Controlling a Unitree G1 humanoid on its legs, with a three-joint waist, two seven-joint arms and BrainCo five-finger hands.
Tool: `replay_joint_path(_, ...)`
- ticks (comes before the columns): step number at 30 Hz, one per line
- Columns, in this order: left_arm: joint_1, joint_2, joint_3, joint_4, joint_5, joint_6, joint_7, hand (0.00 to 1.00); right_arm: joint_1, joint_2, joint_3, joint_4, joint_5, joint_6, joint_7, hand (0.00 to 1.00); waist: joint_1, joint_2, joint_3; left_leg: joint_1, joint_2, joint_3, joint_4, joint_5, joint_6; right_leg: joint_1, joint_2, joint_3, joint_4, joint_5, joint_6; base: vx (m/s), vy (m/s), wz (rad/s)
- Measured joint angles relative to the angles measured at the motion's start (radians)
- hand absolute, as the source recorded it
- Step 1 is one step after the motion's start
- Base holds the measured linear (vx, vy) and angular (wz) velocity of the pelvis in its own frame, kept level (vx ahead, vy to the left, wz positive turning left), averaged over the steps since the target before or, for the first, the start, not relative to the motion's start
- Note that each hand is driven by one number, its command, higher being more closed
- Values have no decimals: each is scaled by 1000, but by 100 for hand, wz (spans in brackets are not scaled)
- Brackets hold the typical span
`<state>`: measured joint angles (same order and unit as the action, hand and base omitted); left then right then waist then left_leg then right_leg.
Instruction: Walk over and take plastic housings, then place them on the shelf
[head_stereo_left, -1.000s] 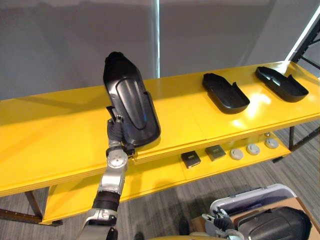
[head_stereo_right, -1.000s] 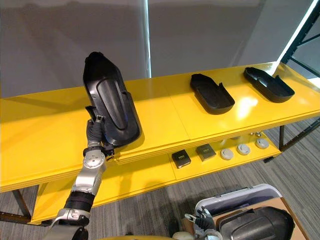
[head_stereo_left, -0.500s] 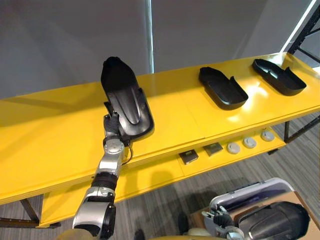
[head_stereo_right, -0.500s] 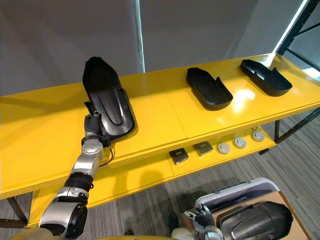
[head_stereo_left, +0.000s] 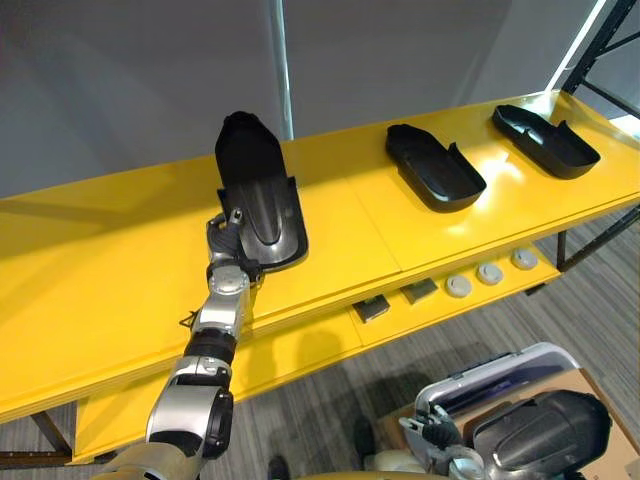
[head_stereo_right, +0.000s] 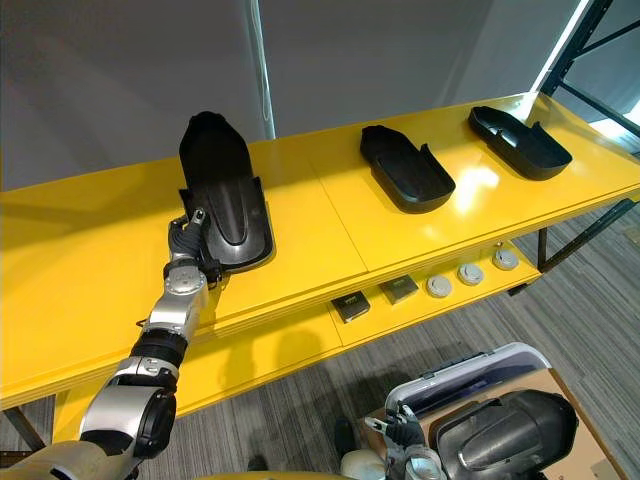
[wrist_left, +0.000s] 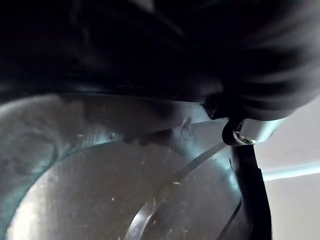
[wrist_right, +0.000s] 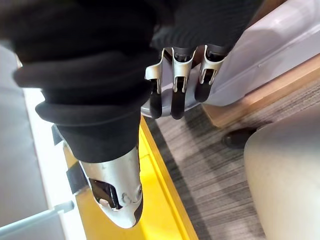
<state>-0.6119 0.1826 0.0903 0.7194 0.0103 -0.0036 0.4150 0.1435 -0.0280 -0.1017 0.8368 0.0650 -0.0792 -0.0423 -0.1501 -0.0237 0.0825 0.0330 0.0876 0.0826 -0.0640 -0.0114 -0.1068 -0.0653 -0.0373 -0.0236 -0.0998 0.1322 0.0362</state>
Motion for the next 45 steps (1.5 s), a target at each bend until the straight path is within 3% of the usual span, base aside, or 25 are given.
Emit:
replay_joint_path(7,0,-1,0,0,-9,0,2,0,0,0,0,0,0,-1,0,0,-1,0,0,4,0,0,-2,0,0,3,0,0,0,-1,1,0,0,0)
replay_joint_path(17,0,-24,1,-2,-157,-27,27,0,0,0,0,1,1,-1,-1,0,0,0,0,13,0,-2,-6,0,0,11,-2,-4,-1,-3,3,-7,0,0)
replay_joint_path(27,18,-60,-3,-75,-160,-43,46,0,0,0,1,1,1,-1,-4,0,0,0,0,12,-2,-7,-7,1,2,13,-4,-10,0,-6,8,0,0,0)
replay_joint_path(32,76,-63,-38,-266,-50,-35,55,0,-1,0,0,0,2,-1,-8,0,0,1,1,12,-2,-21,-6,2,3,21,-6,-26,0,-8,9,-4,-1,9)
replay_joint_path(39,235,-98,-159,-668,278,-21,66,0,4,0,1,6,3,-10,-13,0,14,5,1,-2,-4,-51,2,1,3,26,-16,-38,0,-15,12,-29,0,12)
replay_joint_path(40,277,-118,-207,-727,360,-22,64,100,9,0,1,9,3,-16,-13,0,32,6,1,-3,-4,-50,5,0,4,26,-16,-37,0,-16,13,0,0,0)
replay_joint_path(45,415,-147,-307,-802,468,-42,20,100,11,0,4,16,4,-29,-14,0,53,16,0,-4,-2,-48,9,-1,6,26,-13,-35,1,-19,11,0,0,0)
